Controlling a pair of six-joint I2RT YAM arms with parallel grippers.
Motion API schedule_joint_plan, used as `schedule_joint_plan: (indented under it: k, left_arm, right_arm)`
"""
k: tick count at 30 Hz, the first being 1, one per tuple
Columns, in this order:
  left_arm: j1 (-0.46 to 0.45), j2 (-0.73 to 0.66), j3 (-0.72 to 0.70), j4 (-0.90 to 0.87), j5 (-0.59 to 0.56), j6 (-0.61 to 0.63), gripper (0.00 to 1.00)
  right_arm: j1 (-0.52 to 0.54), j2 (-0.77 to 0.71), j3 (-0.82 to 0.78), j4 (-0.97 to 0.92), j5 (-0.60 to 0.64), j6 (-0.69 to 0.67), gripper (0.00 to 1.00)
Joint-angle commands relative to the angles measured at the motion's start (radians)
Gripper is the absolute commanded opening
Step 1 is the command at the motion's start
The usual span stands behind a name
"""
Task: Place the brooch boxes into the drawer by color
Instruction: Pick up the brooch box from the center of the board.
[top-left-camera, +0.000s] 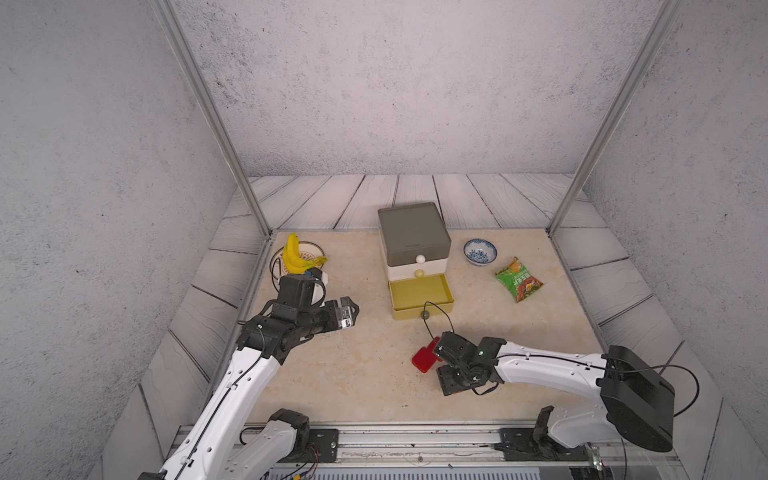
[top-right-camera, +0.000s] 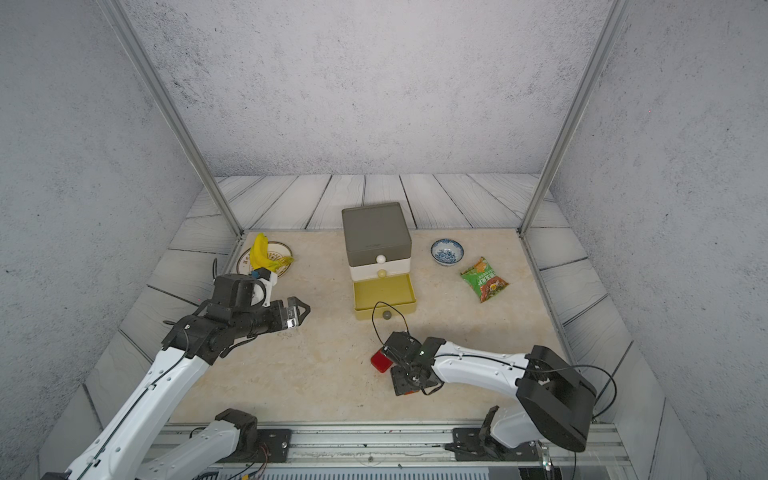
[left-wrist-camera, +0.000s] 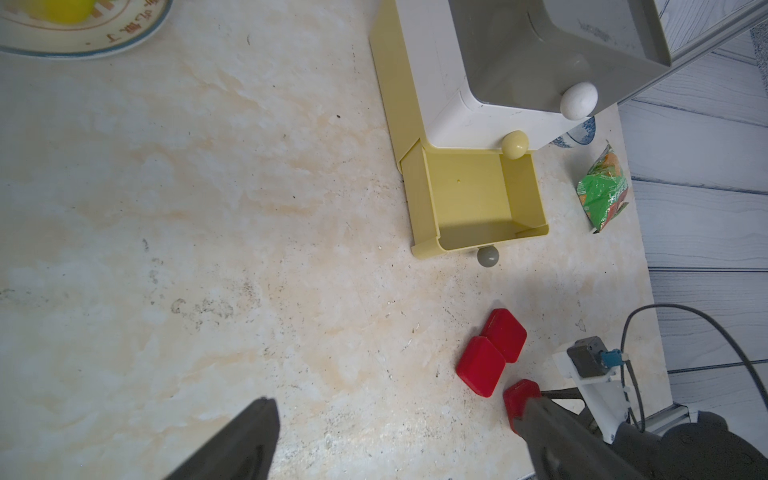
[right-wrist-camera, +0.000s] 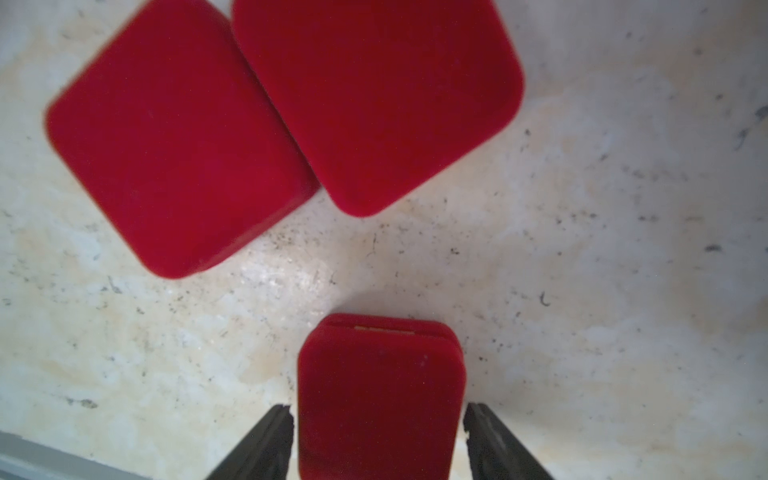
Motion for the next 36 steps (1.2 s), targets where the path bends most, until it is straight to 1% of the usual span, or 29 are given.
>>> schedule_joint_plan:
  k: [1,3,8,15,19,21,23,30,33,35,36]
  left_arm:
    - [-0.007,0.0,0.01,0.005,-0.013,0.01,0.98]
    - [-0.008,0.001,0.01,0.003,-0.016,0.011,0.98]
    - [-0.008,-0.003,0.012,0.001,-0.017,0.012,0.98]
    - [-0.008,-0.012,0.015,-0.007,-0.023,0.013,0.98]
    - [-0.008,-0.014,0.016,-0.011,-0.026,0.014,0.98]
    - [-0.008,-0.015,0.017,-0.012,-0.026,0.014,0.98]
    - [-0.008,-0.016,0.017,-0.014,-0.029,0.015,0.98]
    - [-0.008,-0.022,0.023,-0.014,-0.026,0.014,0.98]
    - [-0.008,-0.031,0.025,-0.022,-0.031,0.015,0.98]
    - [-0.008,-0.038,0.025,-0.026,-0.036,0.013,0.98]
    - [-0.008,-0.039,0.025,-0.026,-0.037,0.014,0.98]
  right_arm:
    - [0.006,0.01,0.008,-0.001,0.01,0.009,0.66]
    - [0.006,0.018,0.007,0.0,0.01,0.009,0.63]
    - [0.006,0.041,0.009,0.0,0.003,0.01,0.6]
    - [0.006,0.051,0.007,0.0,0.003,0.011,0.6]
    - [0.007,0.048,0.001,0.002,0.005,0.012,0.46]
    - [0.006,0.027,0.006,-0.008,0.015,0.011,0.44]
    - [0.006,-0.014,0.016,-0.027,0.037,0.008,0.42]
    - [0.006,-0.133,0.121,-0.135,0.147,-0.043,0.42]
    - [0.006,-0.148,0.183,-0.159,0.208,-0.074,0.42]
    - [-0.001,-0.141,0.217,-0.119,0.249,-0.129,0.42]
    - [-0.013,-0.129,0.235,-0.106,0.25,-0.151,0.42]
